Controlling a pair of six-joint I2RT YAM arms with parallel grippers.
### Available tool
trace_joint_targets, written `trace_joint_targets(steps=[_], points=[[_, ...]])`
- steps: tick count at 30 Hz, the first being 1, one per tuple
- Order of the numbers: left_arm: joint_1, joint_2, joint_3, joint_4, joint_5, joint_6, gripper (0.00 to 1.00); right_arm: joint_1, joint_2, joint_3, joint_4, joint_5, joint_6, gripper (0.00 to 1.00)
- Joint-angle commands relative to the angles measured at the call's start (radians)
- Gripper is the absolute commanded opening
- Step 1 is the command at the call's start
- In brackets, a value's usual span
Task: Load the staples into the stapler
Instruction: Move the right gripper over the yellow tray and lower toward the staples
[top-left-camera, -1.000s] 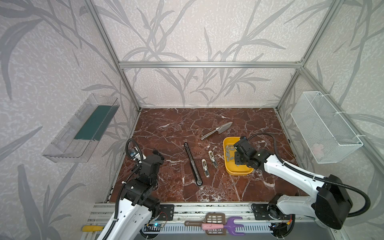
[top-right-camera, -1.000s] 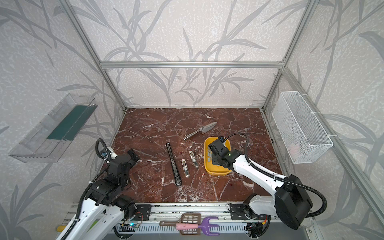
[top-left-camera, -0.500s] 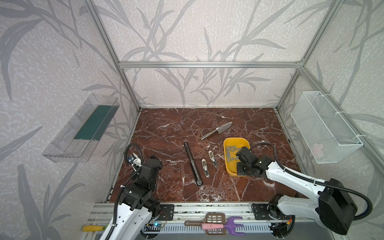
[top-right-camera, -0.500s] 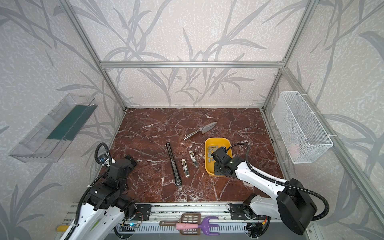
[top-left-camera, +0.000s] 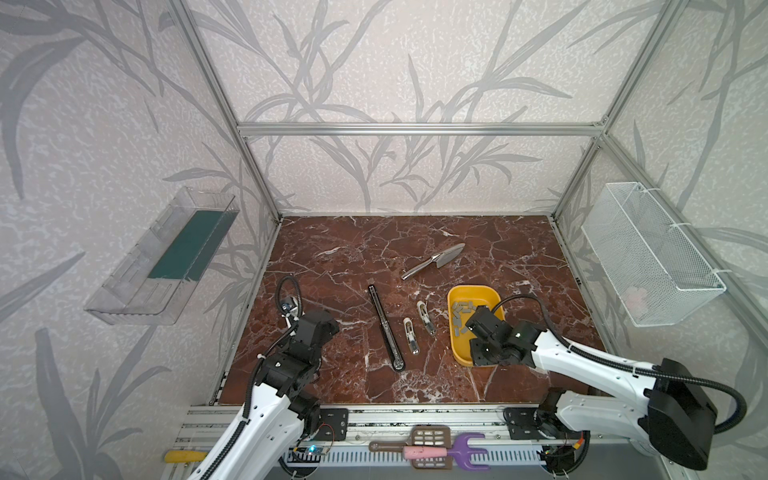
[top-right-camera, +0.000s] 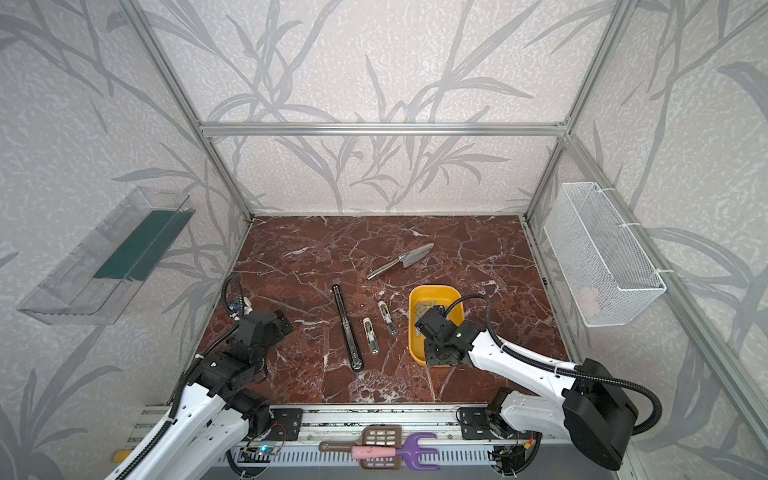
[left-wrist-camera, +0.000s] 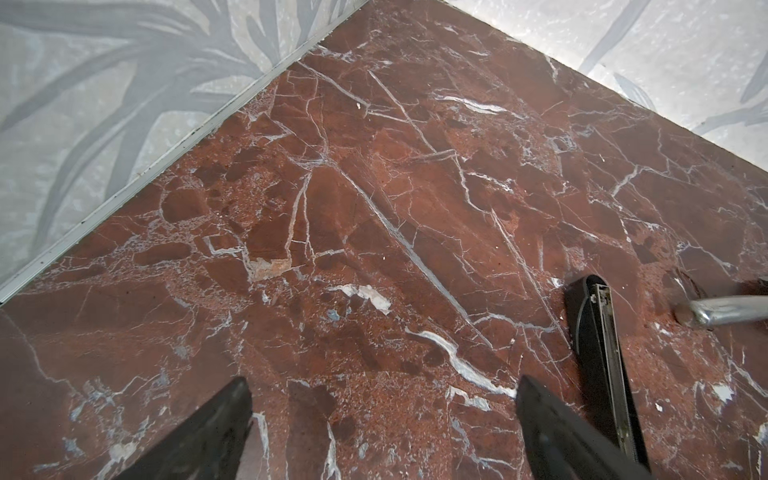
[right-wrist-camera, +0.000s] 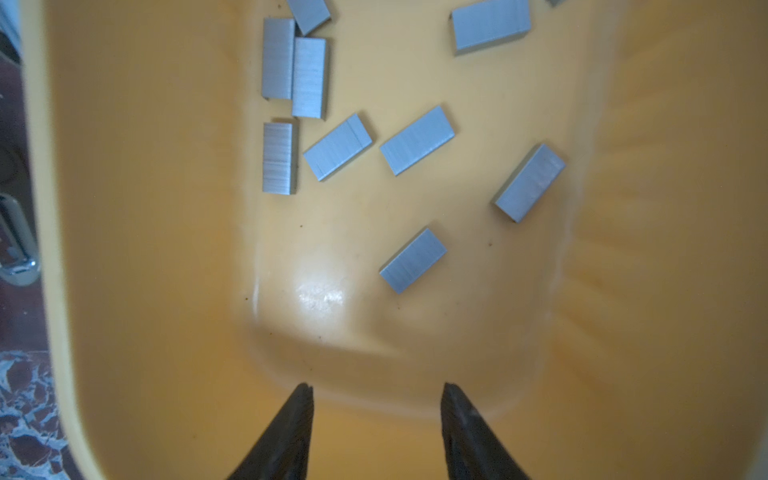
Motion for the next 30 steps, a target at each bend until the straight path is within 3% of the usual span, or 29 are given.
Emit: trace_joint_targets(steps=[1,13,23,27,30], points=[[-0.001,-0.063,-0.014,0.021,0.011,0.027,0.99,0.028,-0.009,-0.018,-0.084,0.015,0.033,0.52],[0.0,-0.312,-0.1,0.051,0.101,0.089,0.99,0.045,-0.101,-0.054,-0.112,0.011,0.046,0.52],[-0.001,-0.213,-0.122,0.193,0.238,0.148,0.99,-0.004,-0.177,0.041,-0.006,0.204,-0.03,0.59],[-0.001,-0.161,-0.117,0.226,0.25,0.164,0.99,-0.061,-0.215,0.002,0.148,0.229,-0.069,0.68],[-0.001,-0.139,-0.124,0.269,0.271,0.182,0.99,-0.114,-0.246,-0.011,0.168,0.204,-0.107,0.7]])
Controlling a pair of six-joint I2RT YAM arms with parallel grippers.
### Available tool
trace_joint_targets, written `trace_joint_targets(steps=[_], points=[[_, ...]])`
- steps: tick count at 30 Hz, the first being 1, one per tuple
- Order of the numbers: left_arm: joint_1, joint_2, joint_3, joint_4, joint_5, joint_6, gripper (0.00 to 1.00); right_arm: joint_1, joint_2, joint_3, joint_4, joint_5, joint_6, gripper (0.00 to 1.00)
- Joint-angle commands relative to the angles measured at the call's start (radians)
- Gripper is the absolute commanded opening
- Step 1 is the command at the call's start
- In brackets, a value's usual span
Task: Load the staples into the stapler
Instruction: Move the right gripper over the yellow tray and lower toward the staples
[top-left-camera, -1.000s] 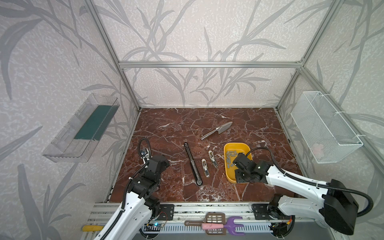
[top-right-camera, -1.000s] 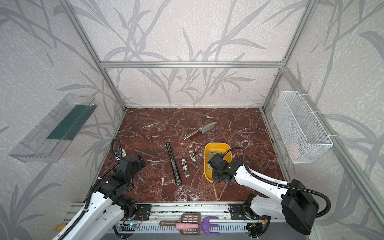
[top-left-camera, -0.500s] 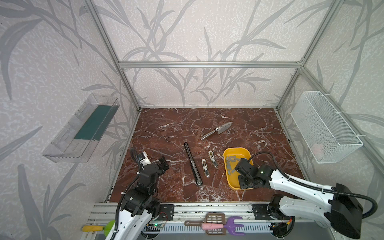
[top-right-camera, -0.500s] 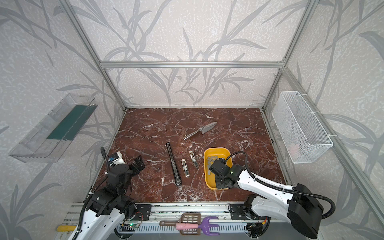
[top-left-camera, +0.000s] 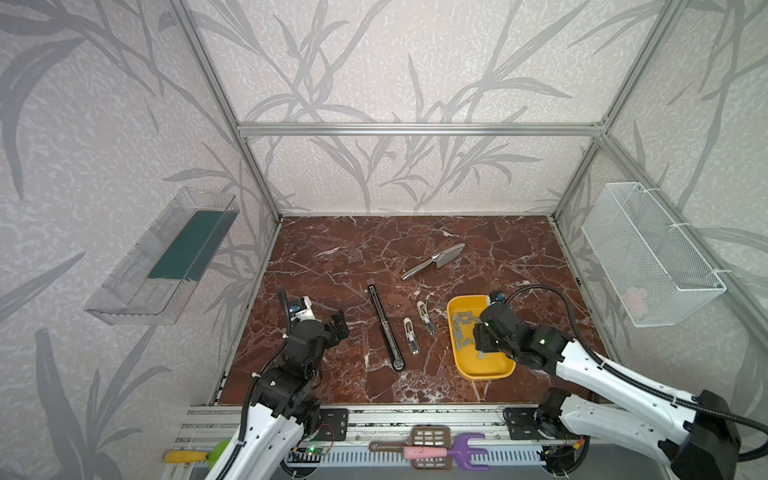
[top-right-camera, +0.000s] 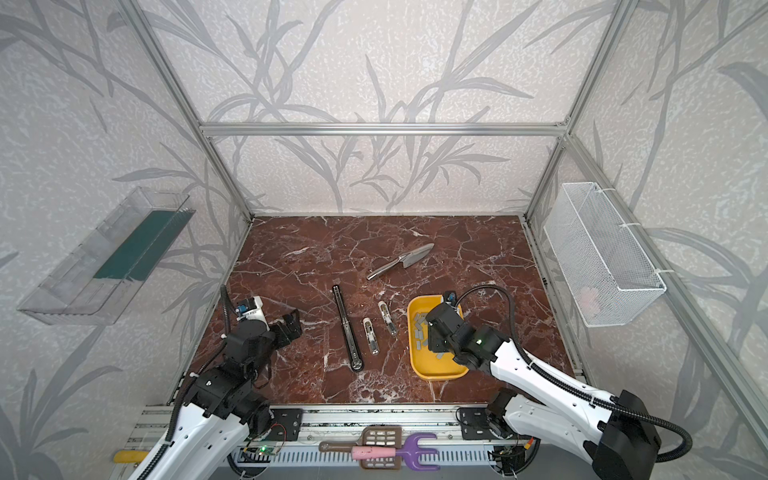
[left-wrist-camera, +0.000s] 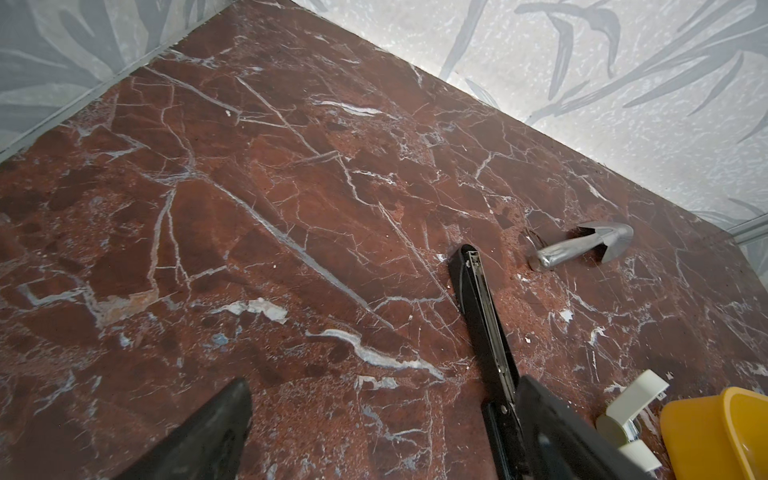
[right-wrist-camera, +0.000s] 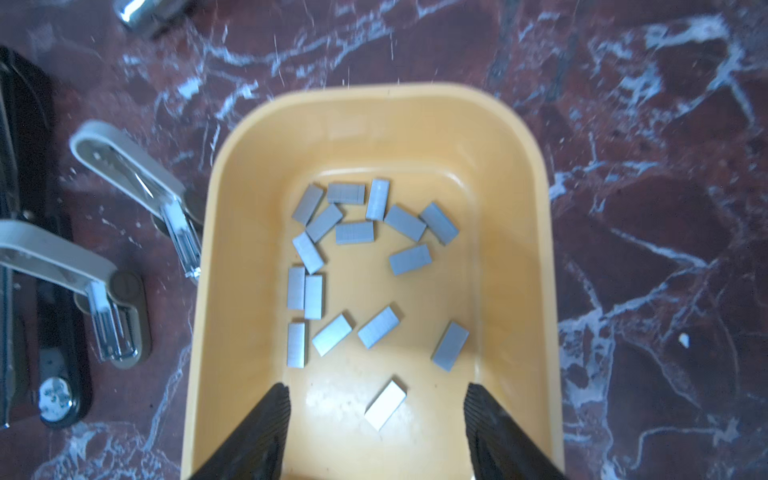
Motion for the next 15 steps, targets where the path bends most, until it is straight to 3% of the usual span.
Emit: trace_joint_targets(steps=[1,6,15], points=[[-0.001,0.019,-0.012,0.077,0.028,0.035,0.99,-0.051,-0.038,-0.024,0.08,0.009,-0.081,0.7],[-0.001,0.081,-0.003,0.108,0.041,0.051,0.99,-0.135,-0.005,-0.062,0.181,-0.084,-0.128,0.71],[0.0,0.11,-0.01,0.155,0.051,0.063,0.99,-0.139,0.153,0.009,0.256,-0.1,-0.243,0.66]])
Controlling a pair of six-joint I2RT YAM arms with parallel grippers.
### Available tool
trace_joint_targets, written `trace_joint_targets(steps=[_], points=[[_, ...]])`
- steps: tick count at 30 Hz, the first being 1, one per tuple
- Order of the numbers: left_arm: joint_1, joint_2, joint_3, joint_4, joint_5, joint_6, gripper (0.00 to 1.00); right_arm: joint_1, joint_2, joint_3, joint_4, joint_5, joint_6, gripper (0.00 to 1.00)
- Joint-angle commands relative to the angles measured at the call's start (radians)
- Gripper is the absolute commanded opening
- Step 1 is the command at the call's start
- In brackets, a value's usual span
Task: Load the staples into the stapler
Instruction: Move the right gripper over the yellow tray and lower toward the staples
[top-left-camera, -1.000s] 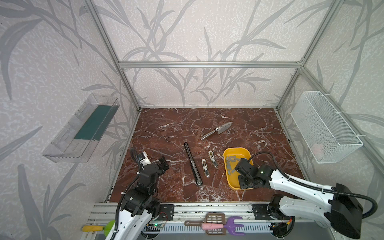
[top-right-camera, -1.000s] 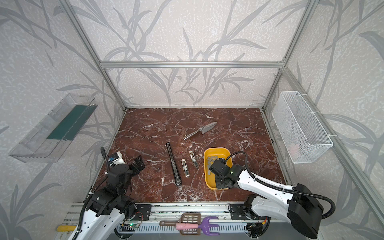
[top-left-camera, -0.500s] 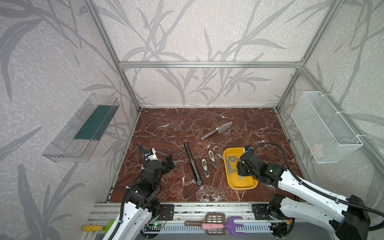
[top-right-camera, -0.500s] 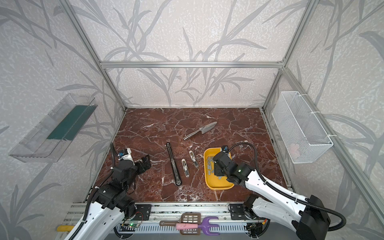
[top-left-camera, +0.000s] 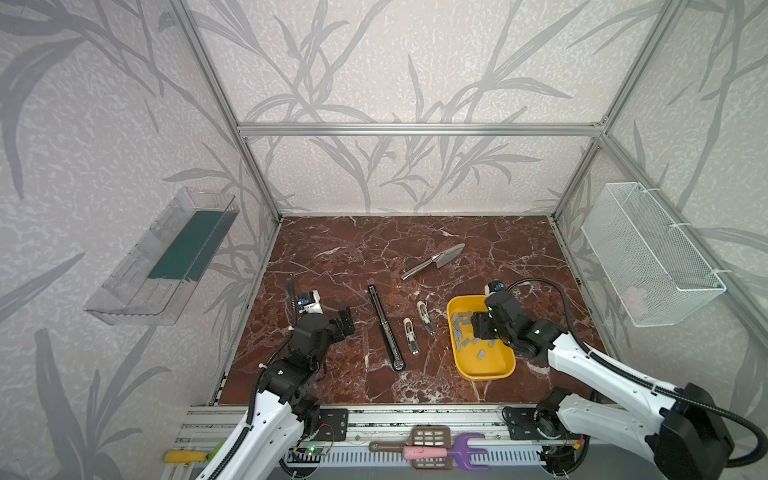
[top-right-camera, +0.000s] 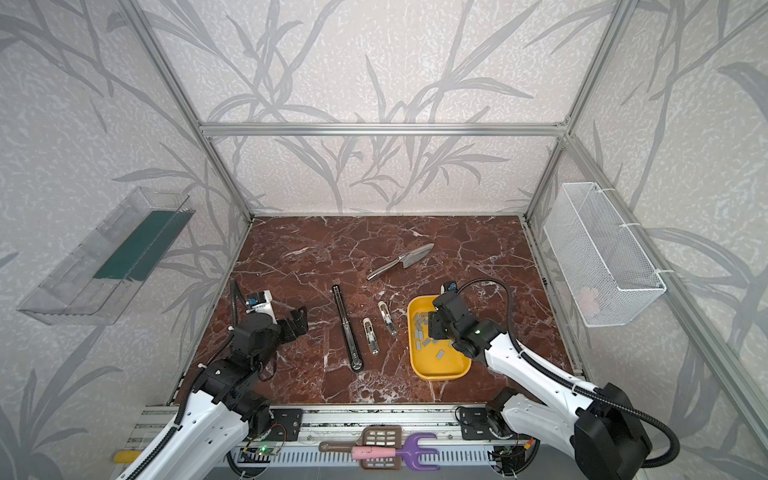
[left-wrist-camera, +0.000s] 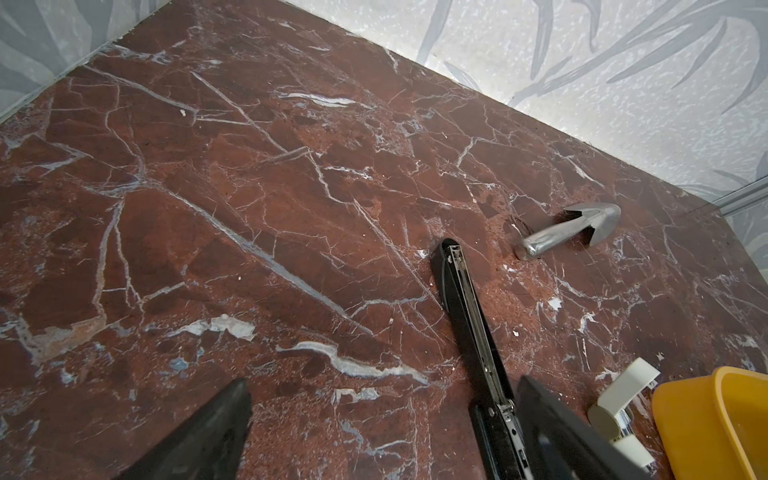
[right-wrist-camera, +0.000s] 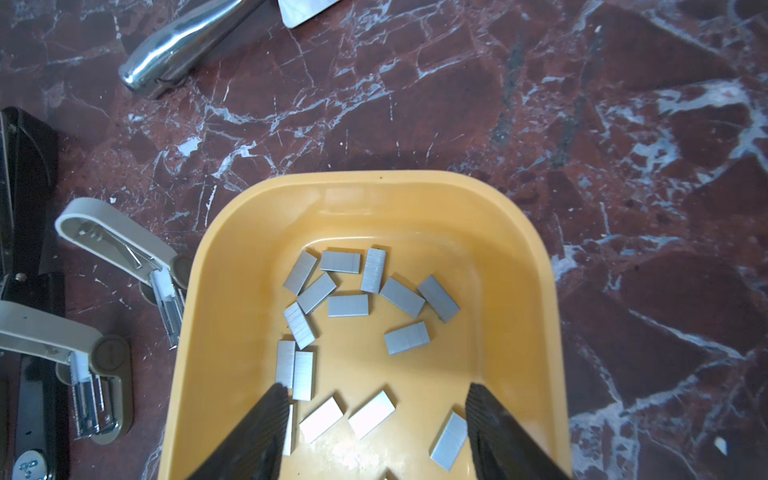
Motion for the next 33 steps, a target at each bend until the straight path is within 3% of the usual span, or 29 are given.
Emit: trace_joint_targets(steps=[1,6,11,16,18,23,27,33], points=[[-0.001,0.004,-0.01,0.049,0.004,0.016,0.99,-0.003,0.029,0.035,0.049,-0.009,-0.079,0.64],[-0.001,0.029,-0.03,0.124,-0.01,0.028,0.99,-0.005,0.036,0.025,0.064,0.002,-0.146,0.64],[0.0,0.054,-0.023,0.14,-0.038,0.039,0.99,-0.038,0.065,0.034,0.07,-0.053,-0.123,0.61],[-0.001,0.055,-0.026,0.141,-0.041,0.037,0.99,-0.058,0.145,0.042,0.077,-0.067,-0.072,0.49],[0.001,0.046,-0.029,0.137,-0.037,0.033,0.99,-0.059,0.162,0.039,0.079,-0.037,-0.016,0.42],[-0.001,0.015,-0.035,0.128,-0.035,0.032,0.99,-0.058,0.17,0.016,0.108,-0.015,0.175,0.44],[0.0,-0.004,-0.043,0.128,-0.026,0.031,0.99,-0.059,0.171,-0.076,0.24,-0.025,0.332,0.44],[0.0,-0.019,-0.05,0.127,-0.01,0.028,0.99,-0.059,0.232,-0.062,0.186,0.024,0.435,0.34]])
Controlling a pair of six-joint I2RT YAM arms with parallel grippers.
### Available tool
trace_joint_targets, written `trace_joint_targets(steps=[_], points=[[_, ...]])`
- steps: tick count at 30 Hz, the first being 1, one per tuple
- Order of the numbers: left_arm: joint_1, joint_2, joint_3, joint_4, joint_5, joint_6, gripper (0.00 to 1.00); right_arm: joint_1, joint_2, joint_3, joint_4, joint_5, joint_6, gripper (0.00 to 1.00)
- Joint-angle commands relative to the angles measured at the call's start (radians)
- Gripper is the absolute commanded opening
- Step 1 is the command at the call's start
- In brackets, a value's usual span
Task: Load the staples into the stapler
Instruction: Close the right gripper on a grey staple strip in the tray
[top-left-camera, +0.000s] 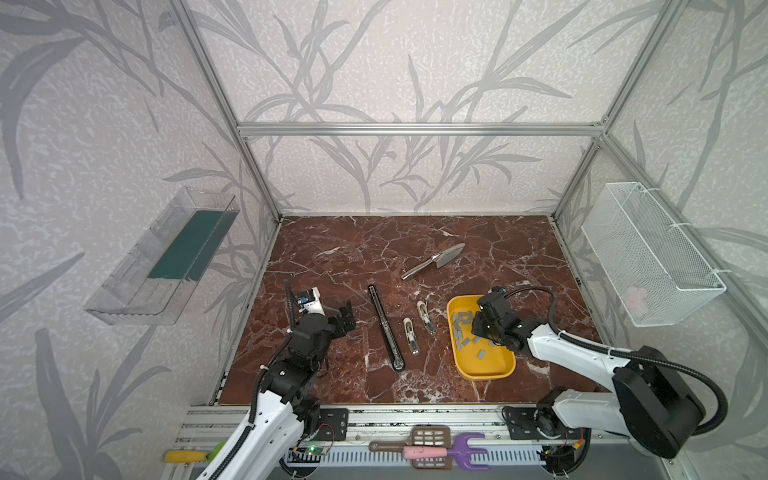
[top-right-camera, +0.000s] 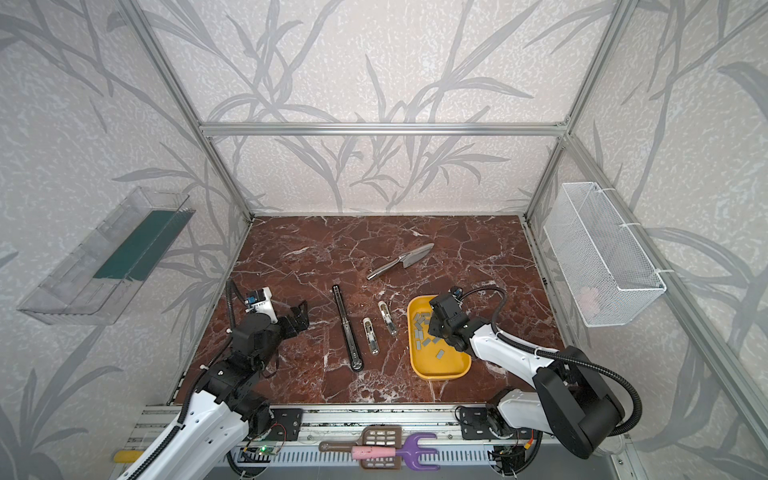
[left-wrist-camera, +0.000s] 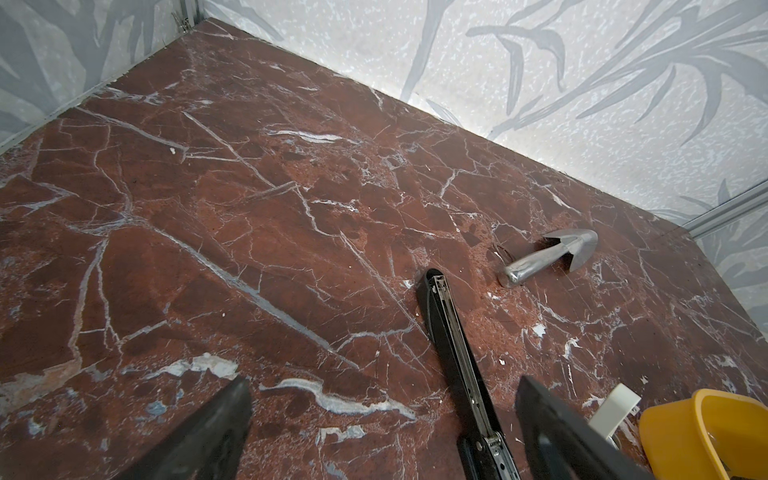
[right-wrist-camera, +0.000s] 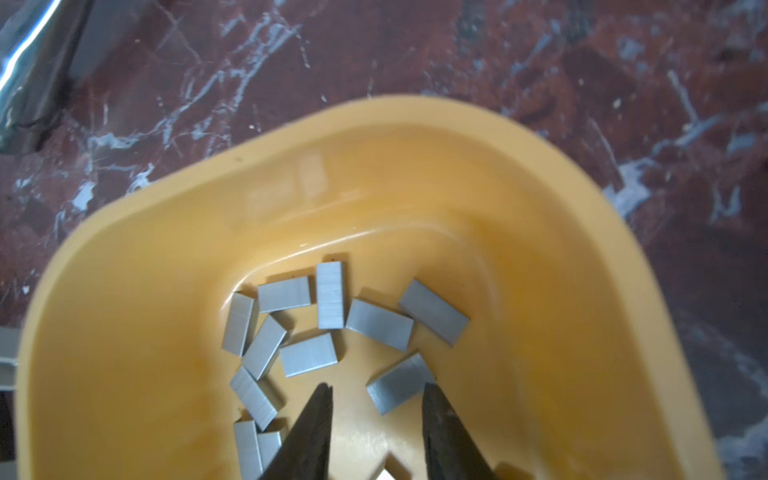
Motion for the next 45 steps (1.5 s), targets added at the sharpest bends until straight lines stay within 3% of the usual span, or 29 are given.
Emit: trace_joint_targets(steps=[1,12,25,39,45], points=[[-0.001,-0.019,-0.015,0.008,-0.001,0.006,0.99,-0.003,0.031,0.03,-0.041,0.057,0.116,0.35],[0.0,-0.034,-0.02,0.01,-0.01,0.01,0.99,-0.003,0.114,0.045,0.037,0.036,0.113,0.37],[0.0,-0.042,-0.026,0.014,-0.001,0.011,0.99,-0.003,0.191,0.077,-0.012,0.058,0.145,0.37],[0.0,-0.059,-0.031,0.014,0.004,0.013,0.99,-0.002,0.079,0.097,-0.06,0.024,-0.076,0.36],[0.0,-0.062,-0.033,0.015,0.01,0.012,0.99,-0.001,0.129,0.133,-0.088,0.017,-0.117,0.33]])
